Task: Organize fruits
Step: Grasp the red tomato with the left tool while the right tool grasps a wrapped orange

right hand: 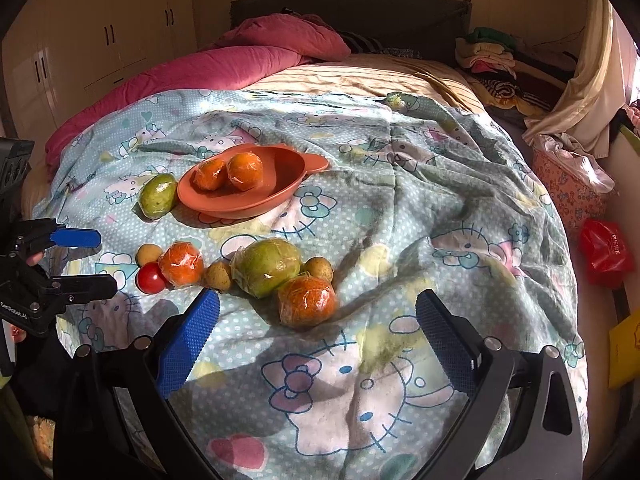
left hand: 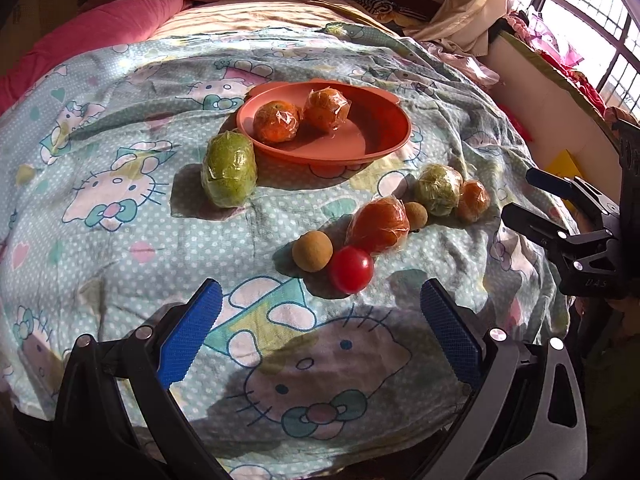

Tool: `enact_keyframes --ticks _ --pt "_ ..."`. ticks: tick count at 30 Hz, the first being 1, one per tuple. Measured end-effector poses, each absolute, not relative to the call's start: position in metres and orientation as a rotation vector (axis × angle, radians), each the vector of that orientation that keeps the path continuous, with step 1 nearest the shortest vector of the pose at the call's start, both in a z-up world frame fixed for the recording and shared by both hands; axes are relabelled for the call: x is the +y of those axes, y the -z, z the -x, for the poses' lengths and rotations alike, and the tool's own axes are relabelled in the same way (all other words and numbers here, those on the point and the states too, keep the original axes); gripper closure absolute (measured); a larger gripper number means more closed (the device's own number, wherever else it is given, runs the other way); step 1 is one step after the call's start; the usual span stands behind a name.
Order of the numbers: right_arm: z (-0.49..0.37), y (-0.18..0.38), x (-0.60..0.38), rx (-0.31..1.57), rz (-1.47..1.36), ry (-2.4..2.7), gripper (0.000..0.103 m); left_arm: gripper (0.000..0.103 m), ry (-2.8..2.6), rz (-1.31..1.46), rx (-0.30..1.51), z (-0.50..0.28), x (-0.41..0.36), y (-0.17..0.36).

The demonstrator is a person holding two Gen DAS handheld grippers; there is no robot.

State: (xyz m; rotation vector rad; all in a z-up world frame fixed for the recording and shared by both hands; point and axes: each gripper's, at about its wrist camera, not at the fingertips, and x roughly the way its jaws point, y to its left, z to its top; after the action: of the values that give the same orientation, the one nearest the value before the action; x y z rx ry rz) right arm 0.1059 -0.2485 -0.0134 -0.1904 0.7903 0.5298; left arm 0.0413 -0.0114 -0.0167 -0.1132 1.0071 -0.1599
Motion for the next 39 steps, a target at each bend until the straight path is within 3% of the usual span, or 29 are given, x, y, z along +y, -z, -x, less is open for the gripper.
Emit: enact_keyframes --ticks 4,10,12,14,17,26,39 --pt "-0.109 0.02 -0.249 0.802 0.193 -0.526 0.005 0.012 0.179 0.122 1.028 -0.041 -0.019 0.025" --pt "-0.111 0.025 -0.247 0.804 0.21 -0.536 0.007 0.03 0.207 0.134 1.052 -0.045 -0.029 0.033" --pt "-0.112 0.027 -0.245 0.807 0.22 -0.542 0.014 0.034 0.199 0.139 1.055 -0.048 -0.03 0.035" --pt "-0.114 0.029 -0.244 0.816 0.23 -0.548 0.024 0.047 0.198 0.149 1.052 -0.05 -0.029 0.036" --pt "-0.116 0.032 -0.243 0.823 0.237 -0.56 0.03 0.064 0.202 0.166 1.056 -0.056 -0.029 0.038" --pt "-0.13 0.044 -0.236 0.867 0.241 -0.618 0.06 0.075 0.2 0.172 1.059 -0.067 -0.032 0.043" --pt "-0.138 0.047 -0.234 0.875 0.222 -0.646 0.064 0.081 0.203 0.179 1.067 -0.07 -0.027 0.046"
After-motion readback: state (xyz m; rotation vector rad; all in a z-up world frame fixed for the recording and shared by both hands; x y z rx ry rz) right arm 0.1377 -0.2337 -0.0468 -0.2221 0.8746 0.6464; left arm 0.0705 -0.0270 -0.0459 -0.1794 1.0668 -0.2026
